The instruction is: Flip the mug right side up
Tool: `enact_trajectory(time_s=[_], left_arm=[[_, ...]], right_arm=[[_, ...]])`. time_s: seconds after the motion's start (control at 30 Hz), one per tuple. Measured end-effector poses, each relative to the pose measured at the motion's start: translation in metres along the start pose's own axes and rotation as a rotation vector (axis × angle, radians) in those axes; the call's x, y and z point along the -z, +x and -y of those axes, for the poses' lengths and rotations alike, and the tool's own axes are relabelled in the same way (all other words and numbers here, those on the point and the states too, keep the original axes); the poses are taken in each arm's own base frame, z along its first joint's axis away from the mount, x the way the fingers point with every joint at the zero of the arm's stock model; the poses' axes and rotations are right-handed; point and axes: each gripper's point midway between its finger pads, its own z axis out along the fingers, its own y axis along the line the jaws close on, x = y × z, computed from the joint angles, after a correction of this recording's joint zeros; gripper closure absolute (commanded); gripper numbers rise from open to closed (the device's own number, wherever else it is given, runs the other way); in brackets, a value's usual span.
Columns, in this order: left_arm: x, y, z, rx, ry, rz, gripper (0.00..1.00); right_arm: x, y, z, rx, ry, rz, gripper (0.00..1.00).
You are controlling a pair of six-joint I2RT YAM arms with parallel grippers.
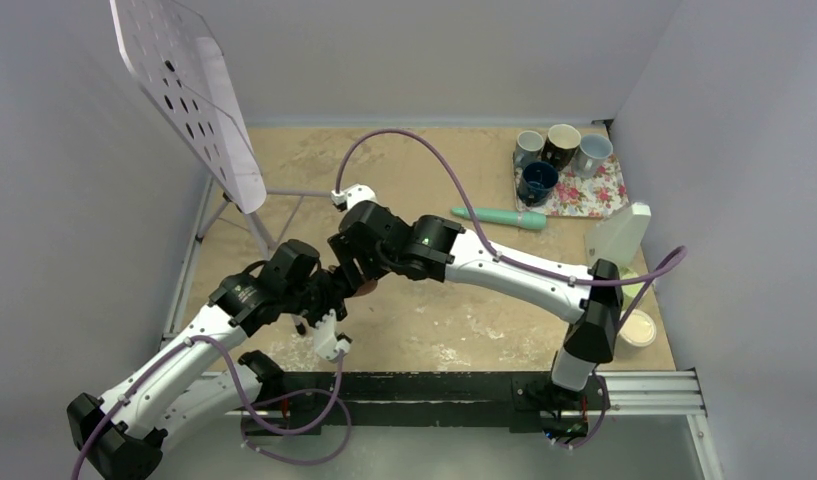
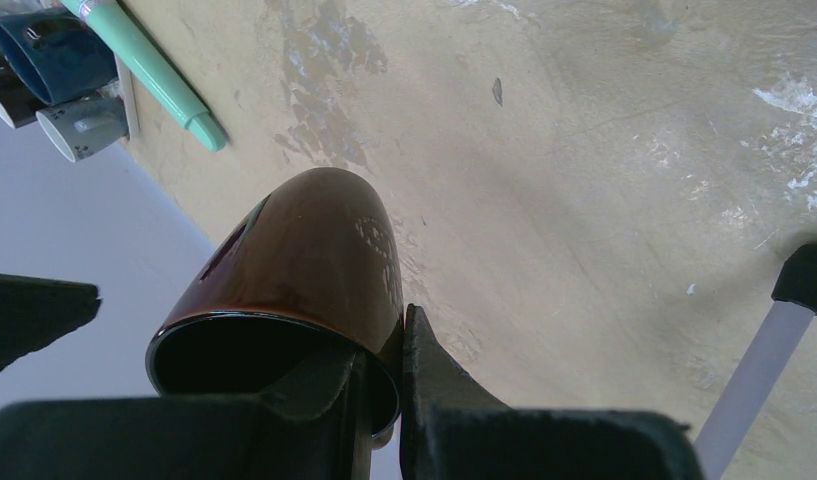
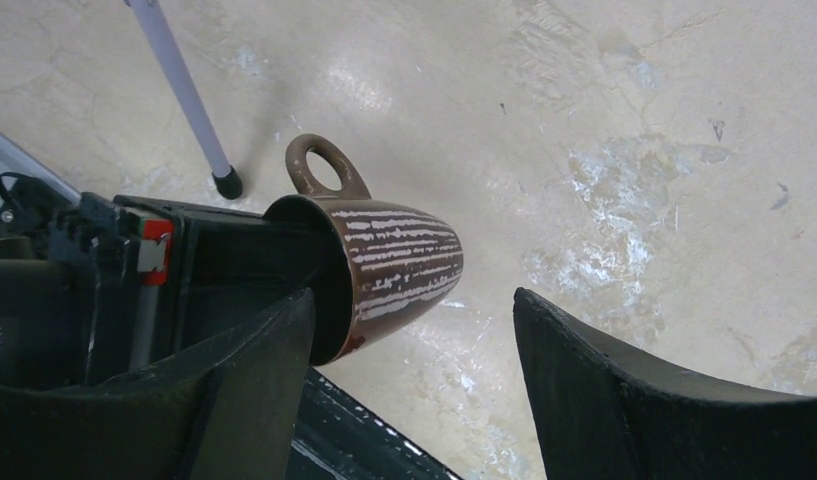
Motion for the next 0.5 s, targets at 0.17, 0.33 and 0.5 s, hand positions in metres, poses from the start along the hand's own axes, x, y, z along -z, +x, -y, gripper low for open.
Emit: enact_trajectory(time_s=[0.17, 0.33, 0.5], left_arm=[[-0.001, 0.001, -0.002, -0.001, -0.003, -0.001, 1.00], [-0.003, 0.000, -0.001, 0.002, 0.004, 0.006, 1.00], [-0.004, -0.002, -0.005, -0.001, -0.008, 0.018, 1.00]], right_arm=[[-0.024, 0.015, 0.000, 0.034, 0.030, -0.052, 0.27], [-0.052, 0.032, 0.001, 0.044, 0.074, -0.108, 0.81], [-0.062, 0.039, 0.010, 0.082, 0.135, -0.113, 1.00]])
